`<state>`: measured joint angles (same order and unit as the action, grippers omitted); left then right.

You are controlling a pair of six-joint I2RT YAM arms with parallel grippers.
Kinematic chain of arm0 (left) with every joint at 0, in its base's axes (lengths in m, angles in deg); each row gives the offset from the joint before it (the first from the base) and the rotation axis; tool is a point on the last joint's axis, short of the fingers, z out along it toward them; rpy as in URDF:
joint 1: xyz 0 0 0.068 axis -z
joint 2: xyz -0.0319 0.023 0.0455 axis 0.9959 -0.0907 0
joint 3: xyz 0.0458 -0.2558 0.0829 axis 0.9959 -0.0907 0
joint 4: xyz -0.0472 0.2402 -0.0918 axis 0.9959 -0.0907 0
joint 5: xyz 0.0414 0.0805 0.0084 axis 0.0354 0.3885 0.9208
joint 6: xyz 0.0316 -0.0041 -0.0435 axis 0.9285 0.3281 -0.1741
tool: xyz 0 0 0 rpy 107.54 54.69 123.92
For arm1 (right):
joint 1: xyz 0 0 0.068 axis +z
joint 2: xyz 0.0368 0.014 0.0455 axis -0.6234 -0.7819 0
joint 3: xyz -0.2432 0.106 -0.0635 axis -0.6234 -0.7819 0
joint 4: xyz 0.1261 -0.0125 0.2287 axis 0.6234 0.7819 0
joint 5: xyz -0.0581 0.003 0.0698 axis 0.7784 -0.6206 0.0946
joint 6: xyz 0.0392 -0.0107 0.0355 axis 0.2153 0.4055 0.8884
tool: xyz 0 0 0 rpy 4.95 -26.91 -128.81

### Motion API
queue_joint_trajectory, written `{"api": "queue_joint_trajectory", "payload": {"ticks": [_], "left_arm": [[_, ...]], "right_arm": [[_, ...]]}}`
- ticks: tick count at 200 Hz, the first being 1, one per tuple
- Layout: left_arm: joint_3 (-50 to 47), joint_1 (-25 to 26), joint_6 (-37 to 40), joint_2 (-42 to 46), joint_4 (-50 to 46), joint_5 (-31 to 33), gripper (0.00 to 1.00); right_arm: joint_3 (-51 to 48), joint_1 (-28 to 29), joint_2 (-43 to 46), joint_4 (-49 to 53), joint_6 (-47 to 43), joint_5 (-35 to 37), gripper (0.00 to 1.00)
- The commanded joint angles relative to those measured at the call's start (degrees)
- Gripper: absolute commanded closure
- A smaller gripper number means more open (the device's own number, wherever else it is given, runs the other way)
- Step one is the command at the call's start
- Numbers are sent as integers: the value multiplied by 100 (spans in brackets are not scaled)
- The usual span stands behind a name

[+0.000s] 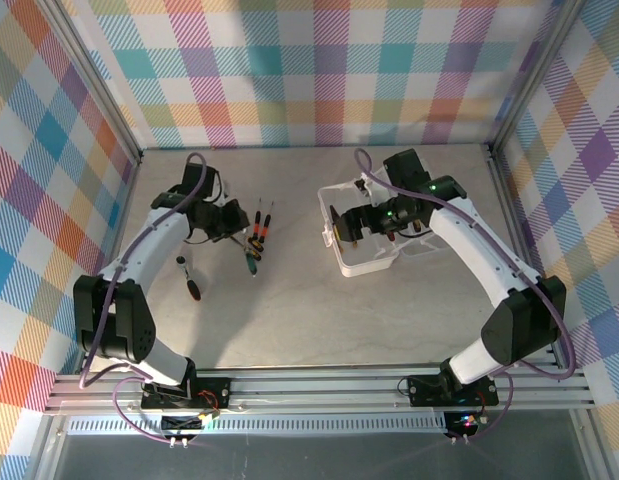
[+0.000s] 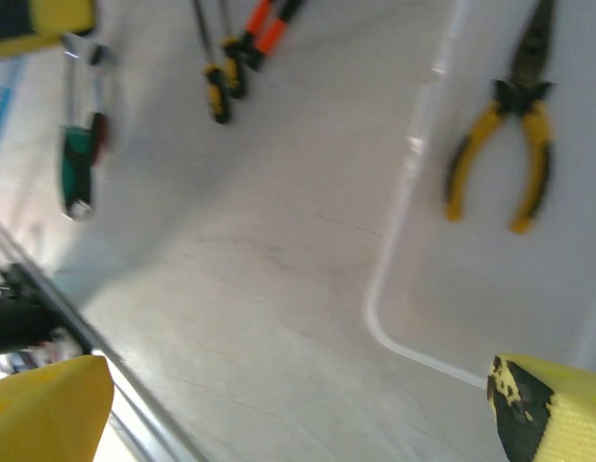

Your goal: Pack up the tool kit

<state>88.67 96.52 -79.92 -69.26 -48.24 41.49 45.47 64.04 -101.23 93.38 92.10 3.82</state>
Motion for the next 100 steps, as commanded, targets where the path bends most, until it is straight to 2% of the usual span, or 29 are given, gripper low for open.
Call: {"api": "queue_joint_trajectory", "payload": {"ticks": [1, 30, 56, 100], "left_arm": [[242, 357, -577, 188, 795, -833, 100], [332, 741, -1063, 114, 1531, -1210, 100], [419, 1016, -1293, 31, 1880, -1265, 100], [481, 1190, -1504, -40, 2344, -1342, 100]], "right_arm": [[-87, 223, 60, -802, 555, -879, 1], [-104, 537, -146, -1116, 733, -796, 1], [-152, 761, -334, -1425, 911, -732, 1], [-66, 1075, -664, -1583, 1107, -607, 1]]}}
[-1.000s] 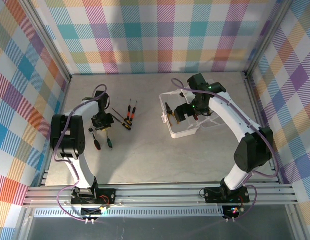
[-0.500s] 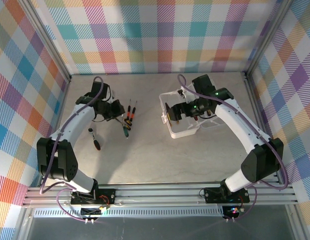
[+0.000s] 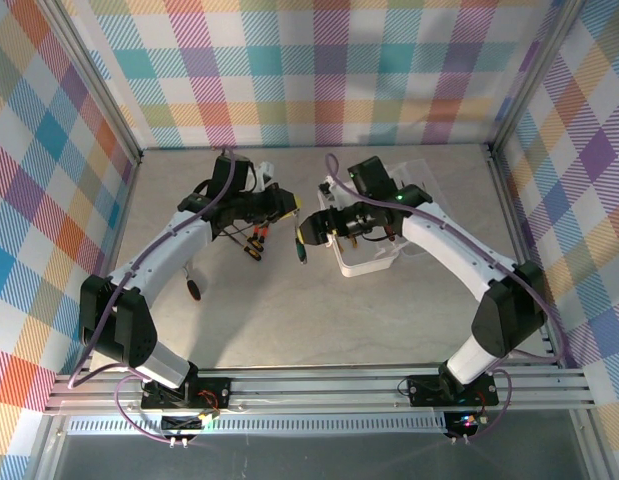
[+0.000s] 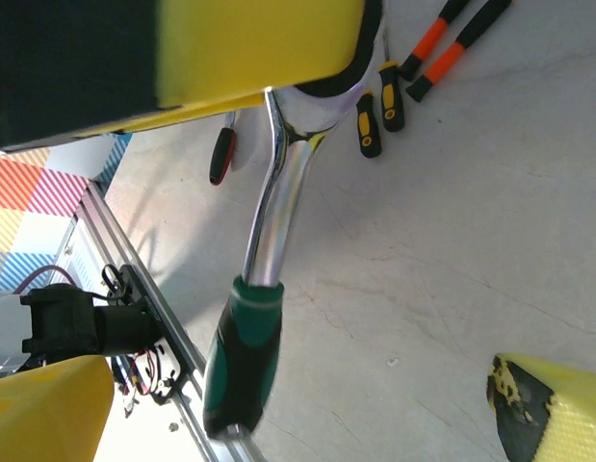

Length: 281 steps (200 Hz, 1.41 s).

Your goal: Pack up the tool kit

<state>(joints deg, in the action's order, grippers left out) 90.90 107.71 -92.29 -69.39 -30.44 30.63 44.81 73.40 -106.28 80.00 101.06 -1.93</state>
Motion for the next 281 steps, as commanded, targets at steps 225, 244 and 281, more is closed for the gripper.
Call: {"api": "queue_joint_trajectory", "payload": {"ticks": [225, 244, 281], "left_arm": [[1165, -146, 1184, 53, -1978, 1427, 16], [1282, -407, 1439, 162, -2524, 1939, 4], [898, -833, 1657, 507, -2828, 2219, 0]], "right_arm": [[443, 107, -67, 493, -300, 813, 100], [615, -72, -63, 1154, -739, 1631, 100], [788, -653, -158, 1882, -1333, 2796, 100]]}}
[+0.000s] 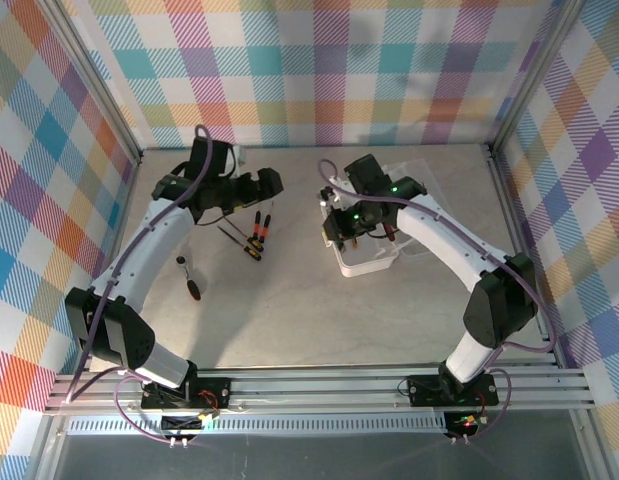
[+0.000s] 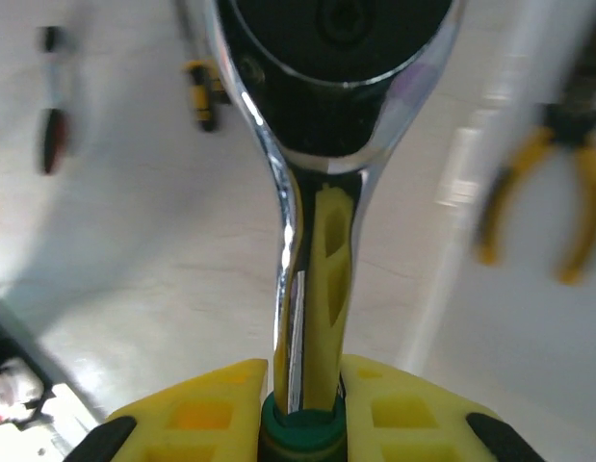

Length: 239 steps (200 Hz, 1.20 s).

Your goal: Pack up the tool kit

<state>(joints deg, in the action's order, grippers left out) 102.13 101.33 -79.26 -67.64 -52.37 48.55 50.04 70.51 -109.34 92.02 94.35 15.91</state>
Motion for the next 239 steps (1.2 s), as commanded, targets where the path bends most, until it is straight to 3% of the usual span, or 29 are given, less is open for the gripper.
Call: {"api": "queue_joint_trajectory", "payload": {"ticks": [1, 71, 183, 239], "left_arm": [[-244, -199, 355, 342, -627, 424, 0], [-961, -265, 298, 581, -442, 268, 0], [-1047, -265, 329, 513, -389, 88, 0], [-993, -265, 338, 402, -398, 35, 0]], "right_arm": [[263, -373, 143, 693, -669, 1030, 100], [405, -1036, -499, 574, -1132, 1627, 100], [611, -1078, -1281, 207, -1002, 1610, 97], [633, -1122, -1348, 214, -976, 1630, 88]]}}
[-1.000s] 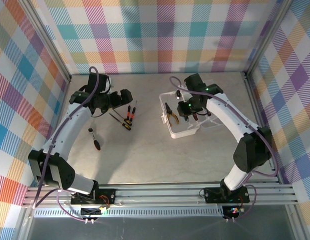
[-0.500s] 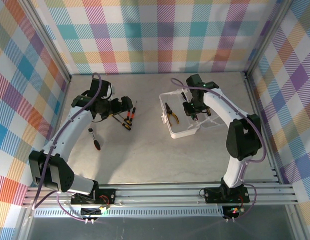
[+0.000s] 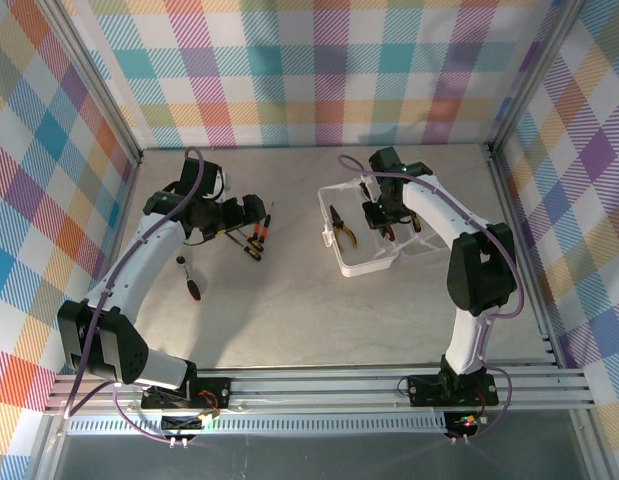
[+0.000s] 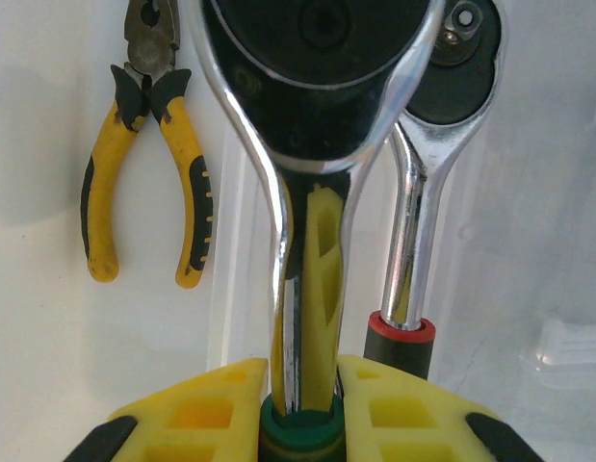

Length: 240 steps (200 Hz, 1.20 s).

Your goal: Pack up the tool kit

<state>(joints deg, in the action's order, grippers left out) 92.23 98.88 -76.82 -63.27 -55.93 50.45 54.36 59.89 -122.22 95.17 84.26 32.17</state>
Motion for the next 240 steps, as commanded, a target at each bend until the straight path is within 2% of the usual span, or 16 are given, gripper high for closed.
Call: {"api": "queue_joint_trajectory", "payload": {"ticks": [1, 77, 139, 168, 199, 228, 240], "left_arm": [[2, -20, 93, -34, -42, -155, 0], [0, -16, 114, -68, -42, -155, 0], [-19, -20, 110, -33, -50, -151, 0], [-19, -20, 134, -59, -51, -116, 0], [-78, -20, 130, -184, -59, 4, 0], [-173, -20, 90, -425, -95, 284, 0], [-240, -20, 21, -555, -64, 385, 0]], "right_arm": [[198, -59, -61, -101, 34, 3, 88], [96, -76, 18, -93, 105, -42, 72], [107, -76, 157, -33, 92, -51, 69], [227, -76, 318, 86, 85, -102, 64], [379, -67, 563, 264, 67, -224, 48], [394, 6, 850, 335, 48, -414, 18], [370, 70, 975, 336, 49, -500, 9]]}}
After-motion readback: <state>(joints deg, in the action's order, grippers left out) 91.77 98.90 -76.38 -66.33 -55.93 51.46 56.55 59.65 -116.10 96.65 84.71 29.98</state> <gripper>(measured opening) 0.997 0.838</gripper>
